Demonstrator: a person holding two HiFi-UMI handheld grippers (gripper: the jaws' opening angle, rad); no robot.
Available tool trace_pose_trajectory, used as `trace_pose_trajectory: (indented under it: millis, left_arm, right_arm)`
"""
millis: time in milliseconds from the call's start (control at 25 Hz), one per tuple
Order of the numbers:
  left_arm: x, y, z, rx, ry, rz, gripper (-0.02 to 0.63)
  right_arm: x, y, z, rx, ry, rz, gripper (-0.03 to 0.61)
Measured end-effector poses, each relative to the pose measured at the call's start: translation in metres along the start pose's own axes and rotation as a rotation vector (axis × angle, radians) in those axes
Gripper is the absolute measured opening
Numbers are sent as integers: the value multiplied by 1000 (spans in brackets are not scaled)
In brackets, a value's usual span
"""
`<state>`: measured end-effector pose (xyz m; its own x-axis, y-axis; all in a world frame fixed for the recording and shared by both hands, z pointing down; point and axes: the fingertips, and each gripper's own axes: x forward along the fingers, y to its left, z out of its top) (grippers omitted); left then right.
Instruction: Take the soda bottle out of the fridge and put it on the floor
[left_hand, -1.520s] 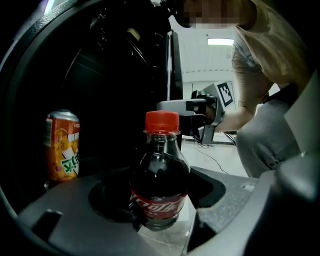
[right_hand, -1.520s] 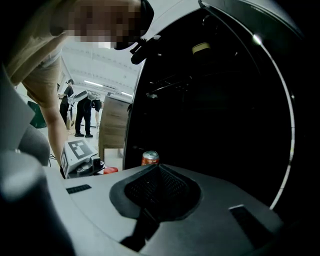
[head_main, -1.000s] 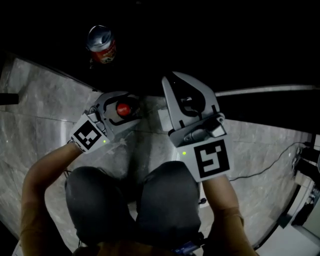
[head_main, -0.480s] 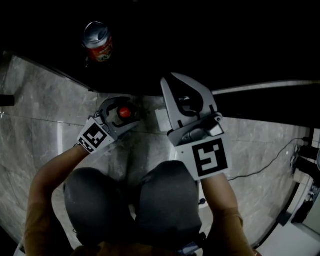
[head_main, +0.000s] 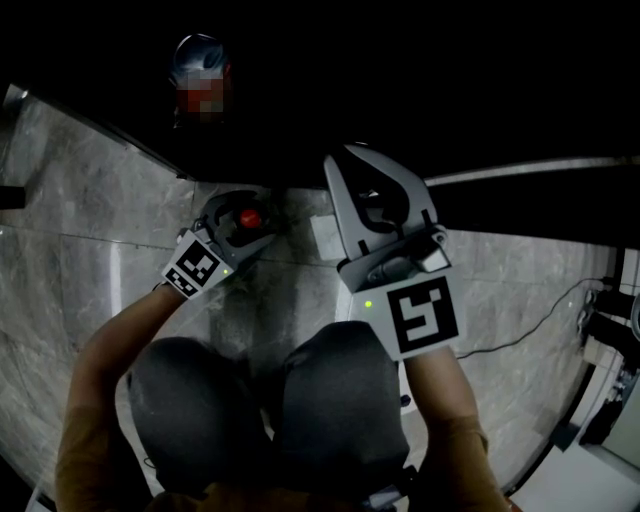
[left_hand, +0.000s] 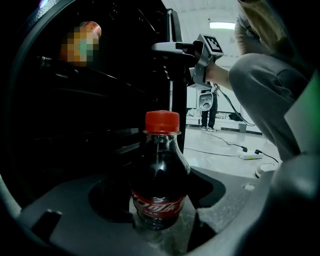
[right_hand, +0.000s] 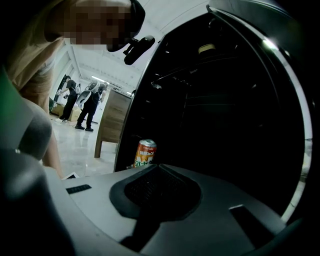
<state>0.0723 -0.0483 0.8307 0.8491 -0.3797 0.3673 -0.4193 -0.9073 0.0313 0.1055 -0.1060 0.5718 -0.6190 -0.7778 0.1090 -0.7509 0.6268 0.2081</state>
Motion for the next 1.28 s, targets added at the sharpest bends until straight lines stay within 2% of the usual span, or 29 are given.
trace_pose_trajectory:
  millis: [280, 480, 720, 1080, 1280]
  left_arm:
    - [2, 4, -17, -34, -1, 29, 307]
    - [5, 5, -31, -19, 14, 36, 307]
    - [5, 5, -36, 1, -24, 60, 307]
    - [6, 4, -34, -50, -57, 47, 308]
    - [2, 2, -30, 14, -52, 44, 309]
  right_arm:
    - [5, 4, -1, -7, 7, 8, 2]
    - [6, 2, -7, 1, 16, -1, 2]
    - [7, -3, -8, -8, 15, -10, 2]
    - [10, 6, -3, 3, -3, -2, 2]
    - [8, 7, -4, -1, 4, 3, 2]
